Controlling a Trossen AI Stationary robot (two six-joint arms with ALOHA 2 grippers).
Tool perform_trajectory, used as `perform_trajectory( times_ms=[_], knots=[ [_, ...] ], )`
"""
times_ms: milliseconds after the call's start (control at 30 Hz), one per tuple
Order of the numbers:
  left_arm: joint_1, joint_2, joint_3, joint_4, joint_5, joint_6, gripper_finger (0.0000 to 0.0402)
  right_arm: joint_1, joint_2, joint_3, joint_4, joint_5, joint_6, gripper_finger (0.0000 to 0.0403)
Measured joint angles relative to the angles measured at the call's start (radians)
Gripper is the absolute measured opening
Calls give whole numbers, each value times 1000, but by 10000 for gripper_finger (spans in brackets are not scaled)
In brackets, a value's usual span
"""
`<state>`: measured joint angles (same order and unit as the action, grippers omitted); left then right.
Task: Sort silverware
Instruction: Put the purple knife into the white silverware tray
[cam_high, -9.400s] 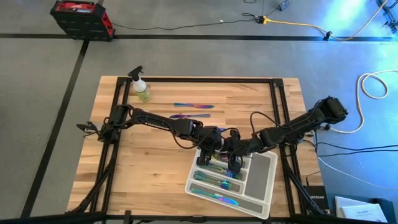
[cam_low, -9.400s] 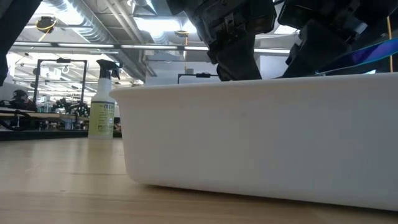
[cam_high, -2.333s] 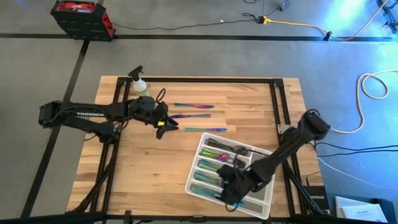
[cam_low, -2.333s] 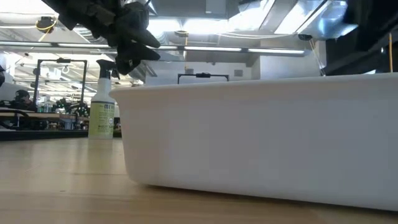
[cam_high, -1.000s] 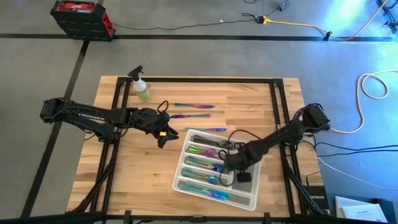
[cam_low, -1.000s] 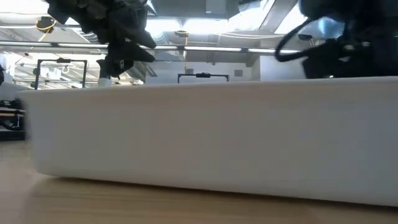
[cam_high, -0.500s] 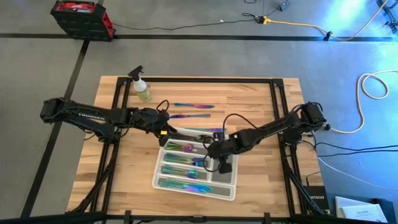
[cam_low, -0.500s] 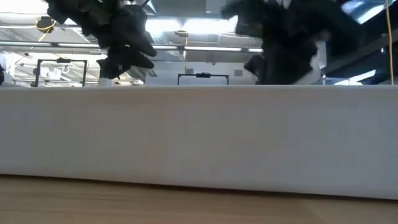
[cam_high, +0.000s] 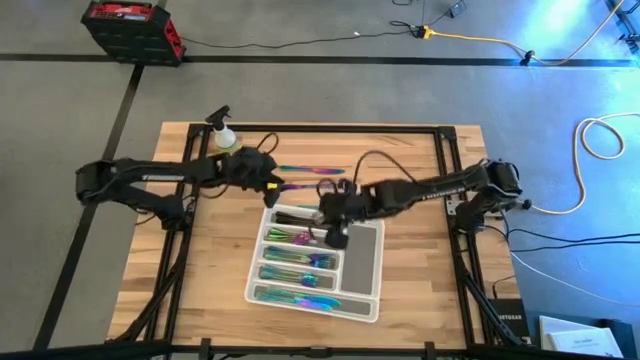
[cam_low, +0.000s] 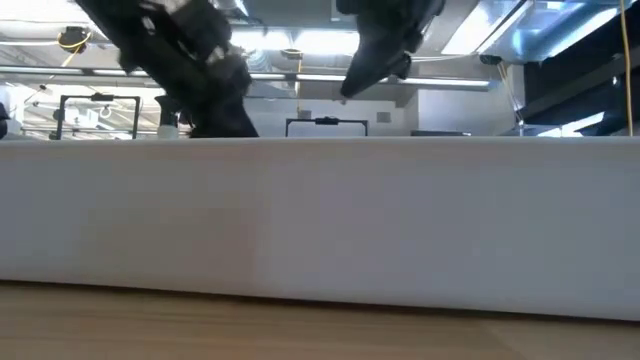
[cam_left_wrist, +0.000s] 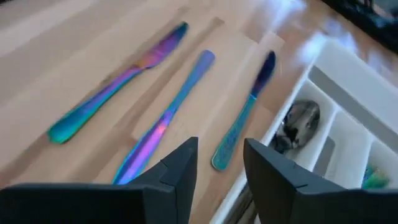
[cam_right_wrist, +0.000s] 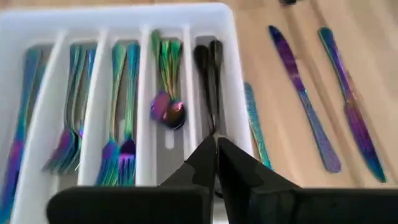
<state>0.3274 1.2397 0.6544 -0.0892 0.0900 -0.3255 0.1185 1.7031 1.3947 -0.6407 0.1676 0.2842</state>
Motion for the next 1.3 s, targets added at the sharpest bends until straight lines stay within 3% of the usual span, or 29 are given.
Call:
perform_trajectory(
  times_ms=[133, 233, 400, 533, 700, 833, 1033, 1300],
  knots=[
    [43, 111, 64, -32, 105, 189, 115, -126, 0, 20, 18, -227, 8, 0],
    [64, 180, 87, -46, 106, 310, 115, -205, 0, 20, 13, -271, -23, 1],
    [88, 218, 98, -52, 104, 367, 115, -297, 15, 20, 11, -357, -206, 23],
    [101, 218, 98, -47, 106, 350, 115, -335, 57, 20, 12, -384, -377, 75],
    [106, 218, 98, -32, 107, 349, 115, -396, 152, 20, 11, -419, -480, 136],
    [105, 218, 98, -32, 111, 250, 115, -430, 224, 27, 21, -423, -583, 168],
    [105, 218, 98, -31, 110, 202, 115, -440, 329, 54, 86, -380, -659, 177],
    [103, 218, 98, -39, 110, 196, 115, -440, 411, 98, 97, -343, -635, 177]
  ],
)
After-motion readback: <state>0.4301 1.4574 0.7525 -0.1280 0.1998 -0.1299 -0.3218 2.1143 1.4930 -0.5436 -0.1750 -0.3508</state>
